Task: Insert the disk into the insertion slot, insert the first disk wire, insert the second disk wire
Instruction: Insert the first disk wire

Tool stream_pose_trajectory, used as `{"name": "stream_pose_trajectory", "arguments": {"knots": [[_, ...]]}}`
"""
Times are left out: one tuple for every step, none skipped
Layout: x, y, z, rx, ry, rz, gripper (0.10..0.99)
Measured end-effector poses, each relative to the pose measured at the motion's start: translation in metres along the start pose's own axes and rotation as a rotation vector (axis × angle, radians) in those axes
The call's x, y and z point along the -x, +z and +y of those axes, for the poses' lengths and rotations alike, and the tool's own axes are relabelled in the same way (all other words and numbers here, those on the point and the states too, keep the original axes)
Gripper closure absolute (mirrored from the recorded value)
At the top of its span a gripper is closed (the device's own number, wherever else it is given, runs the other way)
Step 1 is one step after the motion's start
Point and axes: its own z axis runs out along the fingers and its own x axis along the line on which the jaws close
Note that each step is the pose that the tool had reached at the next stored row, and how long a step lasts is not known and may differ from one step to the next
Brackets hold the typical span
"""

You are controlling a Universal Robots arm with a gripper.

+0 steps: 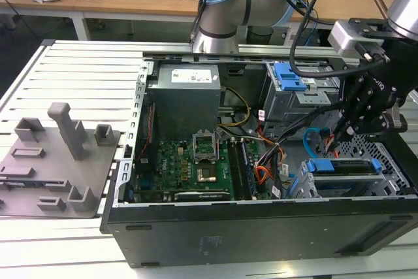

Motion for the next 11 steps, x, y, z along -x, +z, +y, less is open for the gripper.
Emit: {"name": "stream_pose_trajectory", "arguments": {"knots": [[0.0000,0.0000,0.0000,0.000,0.000,0.0000,0.894],[0.0000,0.0001,0.0000,0.000,0.000,0.0000,0.894],[0.0000,0.0003,0.0000,0.000,0.000,-0.0001,0.894],[0.0000,0.0003,0.0000,0.000,0.000,0.0000,0.886],[0.0000,0.0003,0.0000,0.000,0.000,0.0000,0.886],[0.0000,-0.0002,0.0001,0.000,0.000,0.0008,0.820],[0.0000,-0.0019,0.0003,-0.001,0.000,0.0036,0.820],[0.0000,-0.0029,0.0003,-0.002,0.000,0.0064,0.820],[0.0000,-0.0031,0.0003,-0.002,0.000,0.0077,0.820],[0.0000,-0.0032,0.0003,-0.002,0.000,0.0080,0.820],[0.0000,-0.0033,0.0003,-0.002,0.000,0.0081,0.820]]}}
